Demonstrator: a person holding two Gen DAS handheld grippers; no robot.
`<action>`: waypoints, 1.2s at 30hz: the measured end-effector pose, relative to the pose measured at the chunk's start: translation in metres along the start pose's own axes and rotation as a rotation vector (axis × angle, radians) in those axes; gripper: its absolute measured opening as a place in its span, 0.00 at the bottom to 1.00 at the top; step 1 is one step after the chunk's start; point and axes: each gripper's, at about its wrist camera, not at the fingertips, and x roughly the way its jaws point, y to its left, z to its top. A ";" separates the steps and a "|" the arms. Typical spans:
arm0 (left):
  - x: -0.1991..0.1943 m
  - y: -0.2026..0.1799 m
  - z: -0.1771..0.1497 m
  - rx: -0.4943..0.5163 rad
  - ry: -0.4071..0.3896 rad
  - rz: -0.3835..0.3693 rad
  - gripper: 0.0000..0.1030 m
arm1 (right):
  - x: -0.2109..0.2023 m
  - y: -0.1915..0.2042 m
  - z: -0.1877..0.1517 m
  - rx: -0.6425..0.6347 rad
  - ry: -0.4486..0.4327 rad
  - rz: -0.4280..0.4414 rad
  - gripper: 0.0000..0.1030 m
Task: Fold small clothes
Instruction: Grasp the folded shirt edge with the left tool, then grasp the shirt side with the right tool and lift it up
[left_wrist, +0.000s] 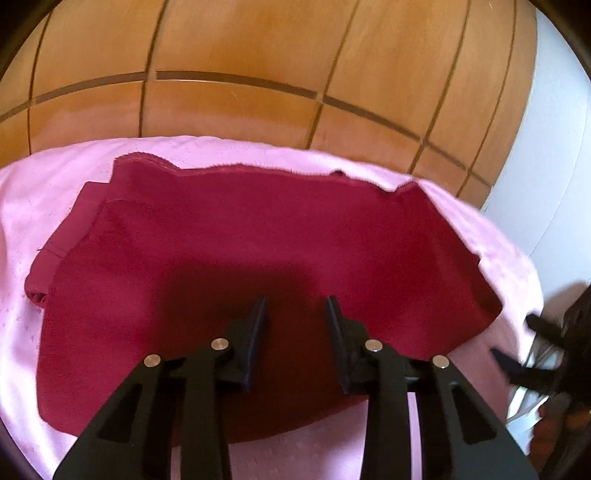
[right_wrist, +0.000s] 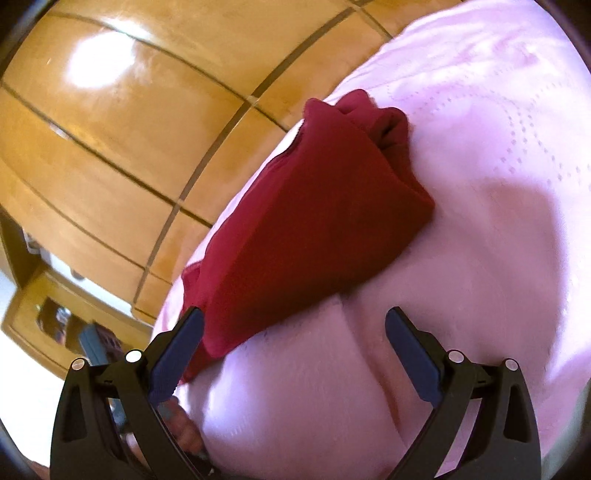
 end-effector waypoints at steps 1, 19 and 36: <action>0.003 -0.001 -0.003 0.005 0.006 0.002 0.30 | 0.001 -0.001 0.002 0.016 -0.007 0.007 0.96; 0.003 0.004 -0.009 -0.004 -0.007 -0.026 0.32 | 0.029 -0.004 0.041 0.084 -0.098 0.022 0.97; 0.003 0.008 -0.009 -0.026 -0.015 -0.054 0.33 | 0.003 -0.034 0.047 0.315 -0.149 -0.102 0.88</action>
